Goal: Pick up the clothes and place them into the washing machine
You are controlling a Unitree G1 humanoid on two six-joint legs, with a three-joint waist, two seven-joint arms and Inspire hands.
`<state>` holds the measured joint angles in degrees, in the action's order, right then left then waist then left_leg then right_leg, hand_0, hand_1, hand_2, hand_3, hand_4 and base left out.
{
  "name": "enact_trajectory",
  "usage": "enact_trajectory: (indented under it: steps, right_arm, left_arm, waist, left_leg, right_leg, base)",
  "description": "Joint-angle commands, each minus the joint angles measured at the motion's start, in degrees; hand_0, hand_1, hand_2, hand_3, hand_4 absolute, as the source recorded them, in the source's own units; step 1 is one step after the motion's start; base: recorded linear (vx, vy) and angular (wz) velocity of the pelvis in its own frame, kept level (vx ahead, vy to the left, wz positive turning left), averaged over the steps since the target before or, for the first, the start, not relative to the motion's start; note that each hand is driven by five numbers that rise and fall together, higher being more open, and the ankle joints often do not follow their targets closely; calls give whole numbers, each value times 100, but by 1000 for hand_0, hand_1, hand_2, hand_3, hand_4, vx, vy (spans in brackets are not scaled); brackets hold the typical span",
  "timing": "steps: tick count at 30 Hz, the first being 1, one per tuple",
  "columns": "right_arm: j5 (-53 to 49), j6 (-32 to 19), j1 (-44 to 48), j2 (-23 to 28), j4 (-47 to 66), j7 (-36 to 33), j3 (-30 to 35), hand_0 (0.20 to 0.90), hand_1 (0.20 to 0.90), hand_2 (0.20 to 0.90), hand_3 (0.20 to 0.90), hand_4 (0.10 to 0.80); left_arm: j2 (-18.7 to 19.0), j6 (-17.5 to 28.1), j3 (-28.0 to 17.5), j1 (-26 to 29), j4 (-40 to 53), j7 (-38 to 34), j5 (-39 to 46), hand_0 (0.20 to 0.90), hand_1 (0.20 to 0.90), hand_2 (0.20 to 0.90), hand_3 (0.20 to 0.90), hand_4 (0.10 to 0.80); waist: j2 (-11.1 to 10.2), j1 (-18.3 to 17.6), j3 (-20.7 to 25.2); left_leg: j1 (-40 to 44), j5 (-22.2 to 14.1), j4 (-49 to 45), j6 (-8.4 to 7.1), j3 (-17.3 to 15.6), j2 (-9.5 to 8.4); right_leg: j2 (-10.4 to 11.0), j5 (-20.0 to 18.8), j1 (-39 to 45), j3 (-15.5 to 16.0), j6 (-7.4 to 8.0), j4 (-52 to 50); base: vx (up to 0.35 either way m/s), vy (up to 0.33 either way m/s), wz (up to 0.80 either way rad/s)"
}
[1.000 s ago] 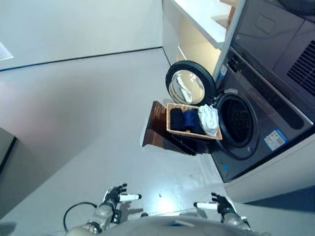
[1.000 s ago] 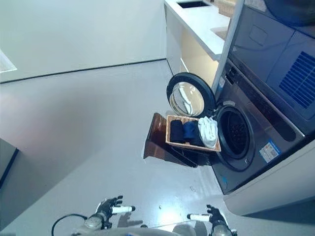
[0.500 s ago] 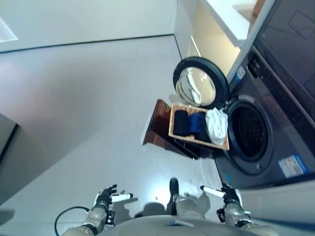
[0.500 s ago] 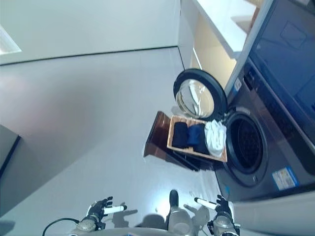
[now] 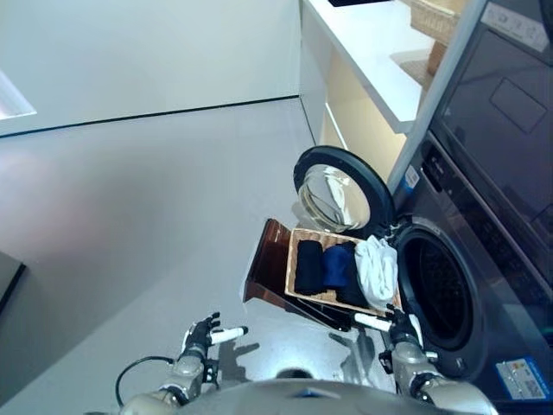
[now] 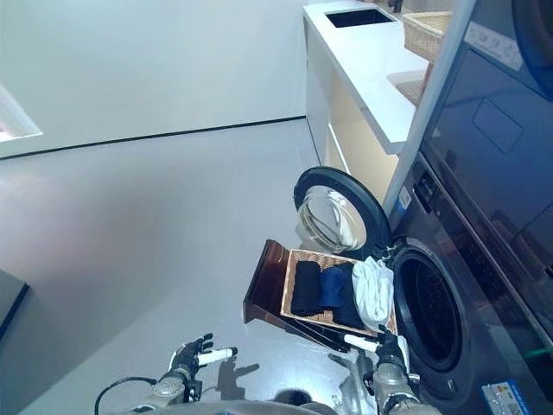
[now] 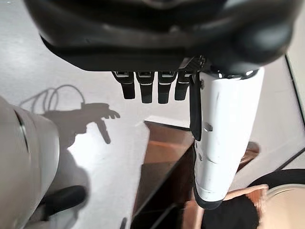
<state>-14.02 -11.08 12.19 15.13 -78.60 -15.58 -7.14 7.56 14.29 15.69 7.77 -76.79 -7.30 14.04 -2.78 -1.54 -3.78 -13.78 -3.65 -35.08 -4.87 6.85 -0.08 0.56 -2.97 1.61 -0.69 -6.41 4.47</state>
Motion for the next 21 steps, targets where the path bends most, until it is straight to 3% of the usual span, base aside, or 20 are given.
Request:
enact_trajectory:
  steps: [1,3,5,6,7,10,14,17,19,21]
  right_arm:
    - [-167,-256,427,357,-149,-335,139,900,900,900,900,800]
    - [-117,-270,465,445,-148,-444,85,900,900,900,900,800]
    - [-100,-264,480,496,-151,-501,73,900,900,900,900,800]
    - [-109,-246,514,522,-145,-529,47,900,900,900,900,800]
    - [-99,-228,543,556,-138,-532,34,900,900,900,900,800]
    - [72,-162,623,588,-168,-517,3,900,900,900,900,800]
    - [107,-89,629,565,-319,-483,88,900,900,900,900,800]
    - [164,-81,695,612,-314,-418,86,900,900,900,900,800]
    - [121,-86,935,702,-324,-409,55,900,900,900,900,800]
    - [195,-28,1066,767,-367,-451,45,900,900,900,900,800]
  left_arm:
    - [228,253,-98,113,61,-205,149,900,900,900,900,800]
    - [219,243,-62,94,16,-224,165,900,900,900,900,800]
    - [208,226,-36,88,-28,-233,141,900,900,900,900,800]
    - [215,191,6,75,-71,-234,108,900,900,900,900,800]
    - [221,175,27,62,-57,-228,82,900,900,900,900,800]
    - [291,183,-48,17,-37,-238,-3,900,900,900,900,800]
    - [486,176,-174,58,100,-209,-8,900,900,900,900,800]
    - [632,215,-292,70,297,-168,68,900,900,900,900,800]
    - [721,246,-272,159,389,-142,78,900,900,900,900,800]
    - [755,245,-302,98,388,-140,86,900,900,900,900,800]
  waist:
    - [87,228,-47]
    - [258,309,-62]
    - [326,339,-74]
    - [404,385,-55]
    - [435,387,-25]
    - [443,535,106]
    - [280,664,252]
    - [341,694,98]
    - [468,576,-148]
    - [542,627,-202]
  left_leg:
    - [-119,564,1740,425,-33,221]
    - [-211,1047,2962,274,102,305]
    - [-229,1219,3506,246,-2,290]
    - [-213,1382,3756,186,-253,245]
    - [-171,1382,3803,196,-417,198]
    - [-74,1299,3640,304,24,-16]
    - [-142,888,3124,491,-237,-174]
    - [9,638,2925,674,-299,-251]
    - [26,595,2787,716,-224,-262]
    - [139,493,2837,702,-262,-268]
  right_leg:
    - [-197,-23,-72,-460,618,35]
    - [-323,140,110,-618,667,53]
    - [-355,261,237,-686,690,53]
    - [-367,384,400,-757,714,53]
    - [-353,433,465,-776,728,53]
    - [-248,585,717,-1021,771,53]
    - [133,761,736,-963,978,-528]
    - [70,468,-1,-812,1228,-2063]
    - [-65,332,-687,-589,1290,-2747]
    - [289,496,-884,146,1186,-2396]
  base:
    - [260,66,-34]
    - [293,100,-27]
    - [235,101,-11]
    - [233,139,-30]
    - [327,200,-65]
    - [271,171,-98]
    - [242,149,-63]
    - [102,122,-23]
    - [-56,98,-23]
    - [43,60,10]
